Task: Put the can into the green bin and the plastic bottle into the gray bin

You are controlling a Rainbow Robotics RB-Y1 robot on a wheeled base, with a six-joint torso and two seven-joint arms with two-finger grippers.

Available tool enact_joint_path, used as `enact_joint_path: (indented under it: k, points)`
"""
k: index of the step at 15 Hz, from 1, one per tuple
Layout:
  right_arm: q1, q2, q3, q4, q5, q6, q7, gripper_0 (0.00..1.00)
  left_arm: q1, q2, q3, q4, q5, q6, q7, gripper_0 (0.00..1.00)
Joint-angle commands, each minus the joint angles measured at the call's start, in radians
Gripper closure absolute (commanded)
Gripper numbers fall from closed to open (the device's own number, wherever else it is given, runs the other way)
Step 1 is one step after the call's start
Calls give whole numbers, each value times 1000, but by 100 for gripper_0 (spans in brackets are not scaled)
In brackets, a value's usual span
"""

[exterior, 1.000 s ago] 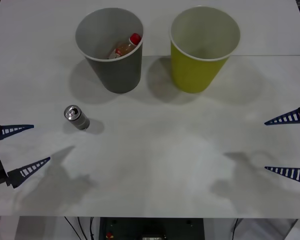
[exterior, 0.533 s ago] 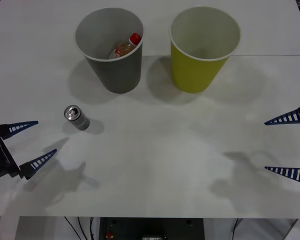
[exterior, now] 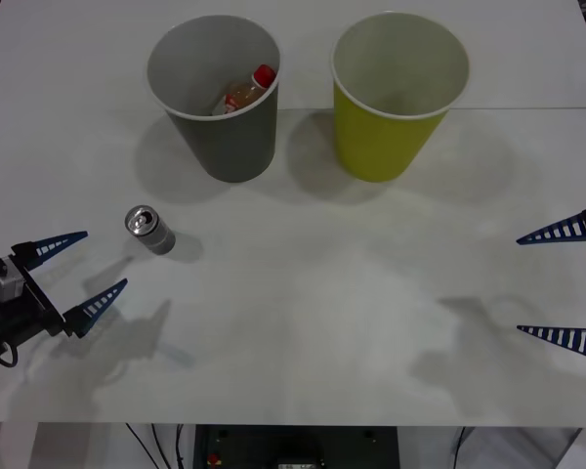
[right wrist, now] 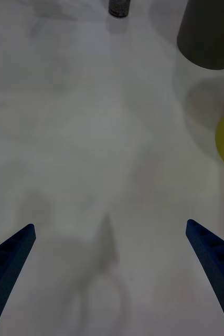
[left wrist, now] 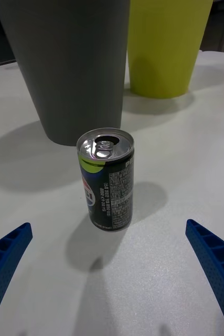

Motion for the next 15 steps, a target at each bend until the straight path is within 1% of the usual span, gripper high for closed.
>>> enact_joint_path:
  k: [1, 4, 8, 15]
  points:
    - [0, 0, 0, 0, 0, 0, 0, 0, -38, -39, -19, 56, 9, -13, -12, 0]
    - [0, 0, 0, 0, 0, 0, 0, 0, -69, -89, -21, 112, 11, -26, -23, 0]
    - [0, 0, 0, 0, 0, 0, 0, 0, -129, -123, -21, 191, 12, -36, -24, 0]
    - [0, 0, 0, 0, 0, 0, 0, 0, -169, -171, -21, 196, 14, 6, -12, 0]
